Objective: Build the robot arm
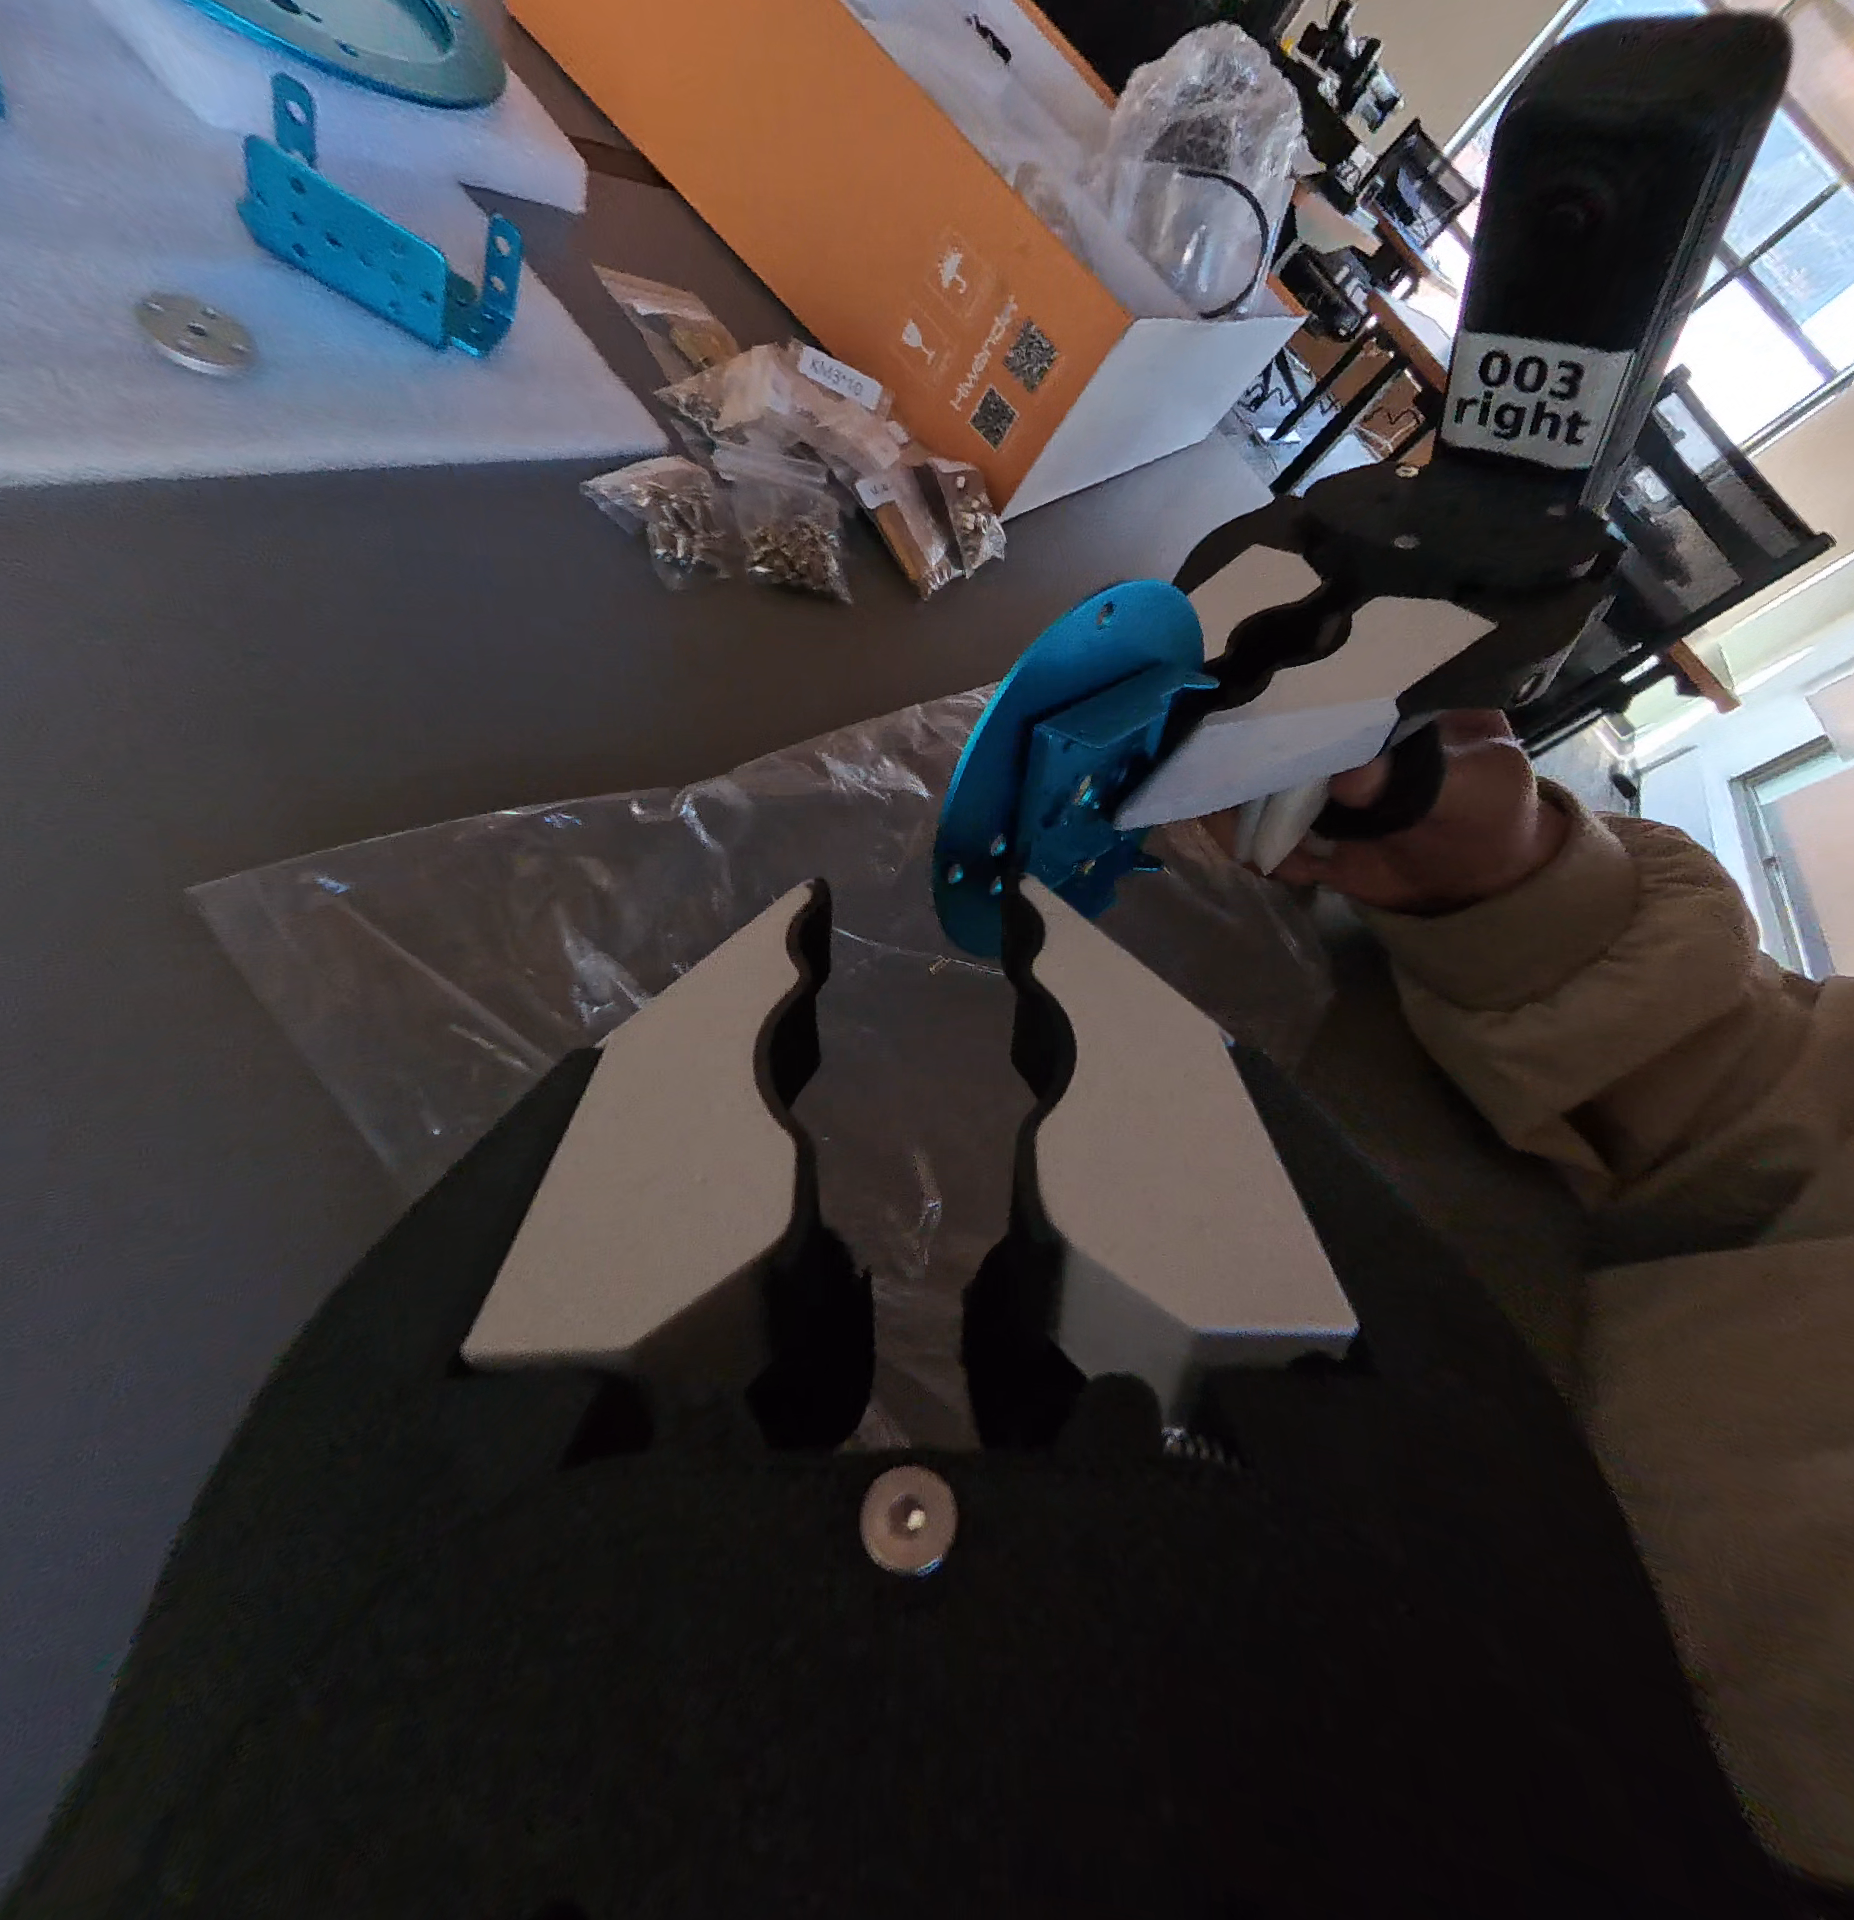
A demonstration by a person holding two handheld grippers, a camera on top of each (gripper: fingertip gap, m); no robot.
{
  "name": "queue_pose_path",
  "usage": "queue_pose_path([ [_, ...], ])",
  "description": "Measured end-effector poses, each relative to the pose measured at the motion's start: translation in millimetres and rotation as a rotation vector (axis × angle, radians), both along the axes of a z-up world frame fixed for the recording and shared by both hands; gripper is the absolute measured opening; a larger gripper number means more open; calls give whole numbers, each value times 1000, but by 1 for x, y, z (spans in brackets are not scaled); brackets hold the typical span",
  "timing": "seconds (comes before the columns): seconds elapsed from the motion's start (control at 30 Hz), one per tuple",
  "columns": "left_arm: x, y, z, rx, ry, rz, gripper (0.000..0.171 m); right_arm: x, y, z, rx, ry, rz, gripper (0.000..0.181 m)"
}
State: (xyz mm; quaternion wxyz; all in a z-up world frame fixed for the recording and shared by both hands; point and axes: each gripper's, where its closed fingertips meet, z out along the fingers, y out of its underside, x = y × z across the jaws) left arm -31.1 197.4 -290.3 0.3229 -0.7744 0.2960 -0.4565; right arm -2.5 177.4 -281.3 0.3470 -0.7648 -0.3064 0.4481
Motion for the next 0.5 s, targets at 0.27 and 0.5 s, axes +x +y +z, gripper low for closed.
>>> queue_pose_path([
  [0.27, 1, 0, 7, 69, 2, -6, 31, 0, 0, 4, 17, 15, -1, 3],
  [0.5, 2, -7, 8, 52, -19, -77, 32, -1, -1, 7, 77, 8, 11, 4],
])
